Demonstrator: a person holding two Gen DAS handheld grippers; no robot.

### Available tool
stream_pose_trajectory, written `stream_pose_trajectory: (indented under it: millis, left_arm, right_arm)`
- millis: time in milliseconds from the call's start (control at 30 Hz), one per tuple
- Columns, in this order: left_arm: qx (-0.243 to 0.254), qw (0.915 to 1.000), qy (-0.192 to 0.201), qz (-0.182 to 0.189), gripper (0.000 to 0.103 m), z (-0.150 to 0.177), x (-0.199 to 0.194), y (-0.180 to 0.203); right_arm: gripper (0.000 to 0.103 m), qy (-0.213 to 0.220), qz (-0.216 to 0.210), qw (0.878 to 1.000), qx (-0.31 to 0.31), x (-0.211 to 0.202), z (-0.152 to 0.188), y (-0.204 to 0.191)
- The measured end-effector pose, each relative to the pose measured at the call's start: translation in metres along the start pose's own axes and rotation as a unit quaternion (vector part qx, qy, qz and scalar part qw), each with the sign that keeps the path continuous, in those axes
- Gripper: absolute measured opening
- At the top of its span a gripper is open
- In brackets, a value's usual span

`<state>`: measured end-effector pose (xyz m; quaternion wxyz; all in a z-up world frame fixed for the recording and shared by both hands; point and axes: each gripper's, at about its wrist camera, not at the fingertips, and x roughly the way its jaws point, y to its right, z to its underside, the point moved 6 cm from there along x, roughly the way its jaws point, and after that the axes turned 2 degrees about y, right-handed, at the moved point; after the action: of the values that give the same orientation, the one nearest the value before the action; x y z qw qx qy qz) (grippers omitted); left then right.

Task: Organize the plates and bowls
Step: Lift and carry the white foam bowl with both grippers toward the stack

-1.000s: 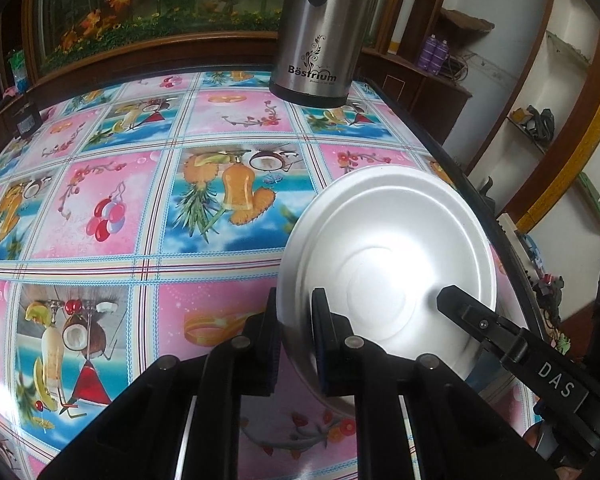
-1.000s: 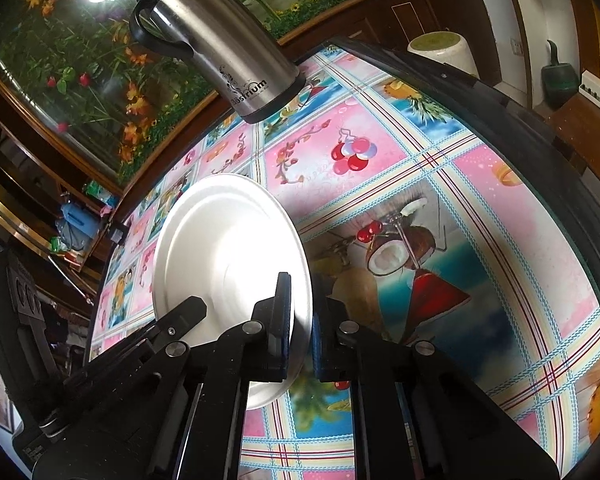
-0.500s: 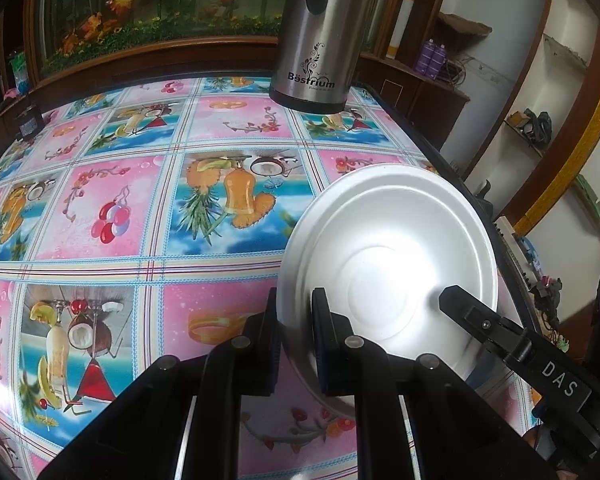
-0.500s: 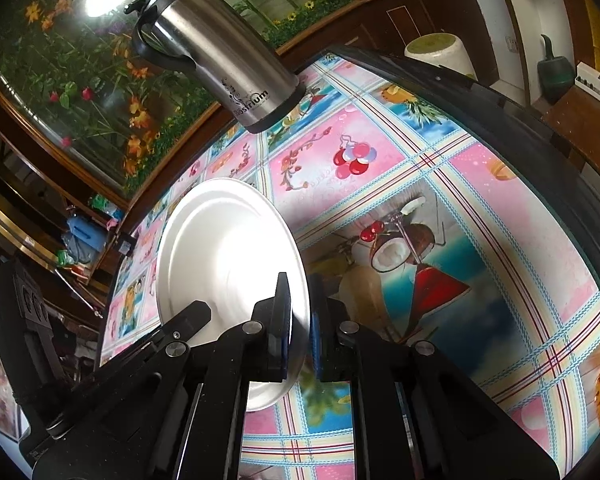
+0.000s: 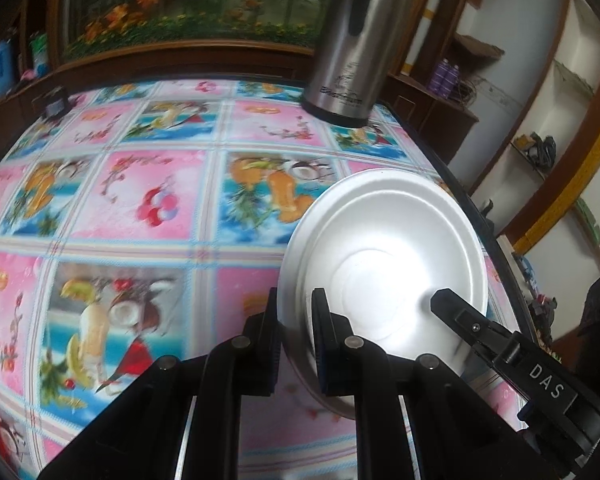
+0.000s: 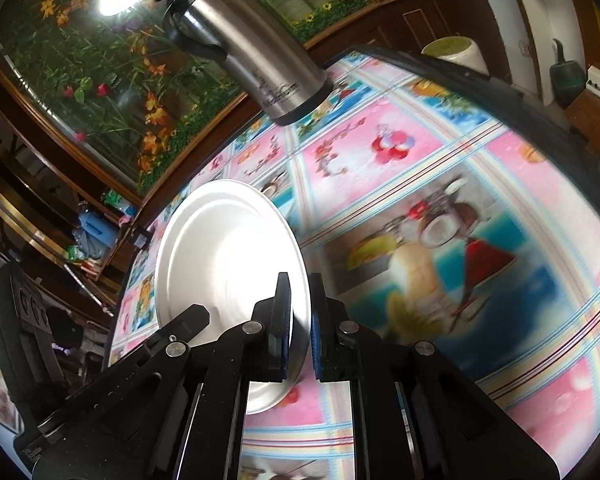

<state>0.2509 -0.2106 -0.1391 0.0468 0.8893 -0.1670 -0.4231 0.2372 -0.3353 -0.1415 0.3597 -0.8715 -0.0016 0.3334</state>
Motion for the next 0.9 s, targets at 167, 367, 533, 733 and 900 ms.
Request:
stream_pose_trajectory:
  millis: [167,367,533,733,900]
  left_arm:
    - [-0.028,0.9995,-0.001,-0.014,0.013,0.015,-0.015,-0.033]
    - [-0.046,0.9978,0.019,-0.044,0.013,0.031,-0.062,-0.077]
    - [-0.039,0.9954,0.044,-0.075,0.013,0.044,-0.111,-0.102]
    - [-0.043,0.9911,0.078,-0.099,0.013,0.062,-0.169,-0.132]
    - [-0.057,0.9855,0.107,-0.119,0.013,0.074,-0.217,-0.159]
  right_arm:
    - [0.007,-0.013,-0.014,1.0,-0.018,0.006,0.018,-0.027]
    - [0.008,-0.033,-0.039,0.998,-0.044,0.005,0.055,-0.071]
    - [0.008,-0.047,-0.076,0.995,-0.044,-0.007,0.09,-0.106]
    - [0.008,-0.069,-0.116,0.989,-0.064,-0.029,0.122,-0.153]
    - [0.008,-0.074,-0.143,0.982,-0.103,-0.047,0.148,-0.197]
